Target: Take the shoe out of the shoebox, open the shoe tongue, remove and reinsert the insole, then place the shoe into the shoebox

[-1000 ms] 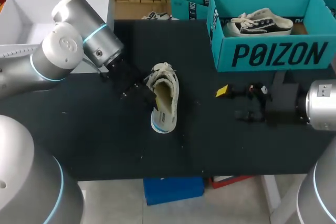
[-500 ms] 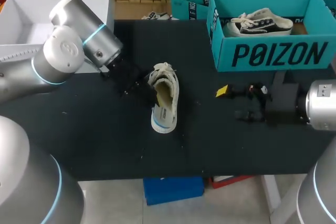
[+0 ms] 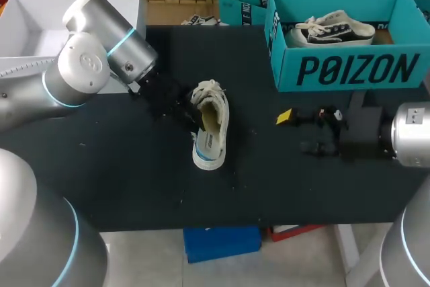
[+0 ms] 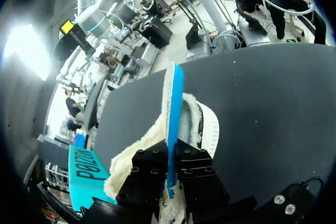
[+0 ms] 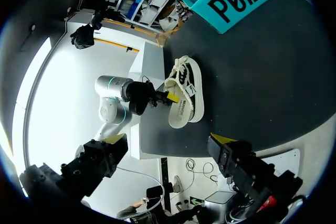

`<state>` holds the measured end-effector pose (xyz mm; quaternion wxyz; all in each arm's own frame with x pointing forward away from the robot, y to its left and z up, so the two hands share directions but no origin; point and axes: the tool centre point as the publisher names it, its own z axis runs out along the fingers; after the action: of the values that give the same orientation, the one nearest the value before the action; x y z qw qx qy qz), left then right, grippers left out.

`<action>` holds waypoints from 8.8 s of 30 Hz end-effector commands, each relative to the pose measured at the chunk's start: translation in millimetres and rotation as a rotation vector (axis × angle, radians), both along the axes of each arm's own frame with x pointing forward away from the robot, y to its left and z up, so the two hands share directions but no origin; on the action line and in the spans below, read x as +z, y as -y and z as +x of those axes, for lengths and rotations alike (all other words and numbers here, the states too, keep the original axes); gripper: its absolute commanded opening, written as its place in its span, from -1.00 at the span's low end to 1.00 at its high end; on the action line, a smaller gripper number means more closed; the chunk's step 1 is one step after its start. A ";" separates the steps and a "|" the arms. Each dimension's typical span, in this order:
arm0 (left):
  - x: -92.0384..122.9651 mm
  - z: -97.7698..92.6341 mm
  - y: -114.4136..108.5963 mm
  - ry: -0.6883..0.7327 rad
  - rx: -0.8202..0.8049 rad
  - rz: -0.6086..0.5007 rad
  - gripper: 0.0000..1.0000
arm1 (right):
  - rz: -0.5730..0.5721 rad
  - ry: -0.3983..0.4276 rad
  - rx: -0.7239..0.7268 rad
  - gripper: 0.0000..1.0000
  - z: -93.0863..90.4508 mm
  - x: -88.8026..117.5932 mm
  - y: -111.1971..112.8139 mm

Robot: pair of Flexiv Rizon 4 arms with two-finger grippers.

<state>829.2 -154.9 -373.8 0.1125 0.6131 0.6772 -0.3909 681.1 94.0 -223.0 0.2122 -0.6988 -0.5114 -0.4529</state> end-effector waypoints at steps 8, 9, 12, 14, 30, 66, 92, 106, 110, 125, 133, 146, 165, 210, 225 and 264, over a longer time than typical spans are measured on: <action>22.3 -22.5 -0.3 -0.007 -0.020 -0.057 -0.14 | 0.001 0.000 0.001 1.00 0.0 0.2 0.3; 24.5 -25.9 -0.4 -0.006 -0.026 -0.059 -0.17 | 0.001 0.000 0.001 1.00 0.0 0.2 0.3; 27.0 -32.5 -0.7 -0.009 -0.041 -0.061 -0.22 | 0.001 0.000 0.001 1.00 0.0 0.2 0.3; 26.3 -37.6 -0.6 -0.023 -0.055 -0.061 -0.24 | 0.001 0.000 0.001 1.00 0.0 0.2 0.3; 15.5 -50.2 2.3 -0.054 -0.103 -0.023 -1.00 | 0.001 0.000 0.001 1.00 0.0 0.2 0.3; -0.2 -0.4 4.5 0.031 -0.009 0.039 -0.76 | 0.001 0.000 0.001 1.00 0.0 0.2 0.3; 35.6 -23.4 -15.8 0.057 -0.123 0.119 -1.00 | 0.001 0.000 0.001 1.00 0.0 0.2 0.3; 8.2 -23.5 -17.7 0.068 -0.136 0.205 -1.00 | 0.001 0.000 0.001 1.00 0.0 0.2 0.3; 1.7 -24.3 -10.5 0.058 -0.140 0.208 -1.00 | 0.001 0.000 0.001 1.00 0.0 0.2 0.3; -3.8 -25.2 -1.9 0.032 -0.182 0.252 -1.00 | 0.001 0.000 0.001 1.00 0.0 0.2 0.3; 21.4 -24.7 -9.6 0.033 -0.216 0.263 -1.00 | 0.001 0.000 0.001 1.00 0.0 0.2 0.3; -2.2 -20.1 11.3 0.106 -0.252 0.384 -1.00 | 0.001 0.000 0.001 1.00 0.0 0.2 0.3; -31.2 -30.0 19.9 0.150 -0.243 0.465 -1.00 | 0.001 0.000 0.001 1.00 0.0 0.2 0.3; 59.4 -7.6 -40.5 0.113 0.036 0.288 1.00 | 0.001 0.000 0.001 1.00 0.0 0.2 0.3; 83.7 6.5 -92.2 -0.037 0.364 0.255 1.00 | 0.001 0.000 0.001 1.00 0.0 0.2 0.3; 82.8 26.7 -80.9 -0.109 0.477 0.234 0.55 | 0.001 0.000 0.001 1.00 0.0 0.2 0.3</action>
<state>846.4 -64.3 -280.6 0.0975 0.4263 0.8477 -0.3004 681.0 94.0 -223.0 0.2123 -0.6988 -0.5114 -0.4528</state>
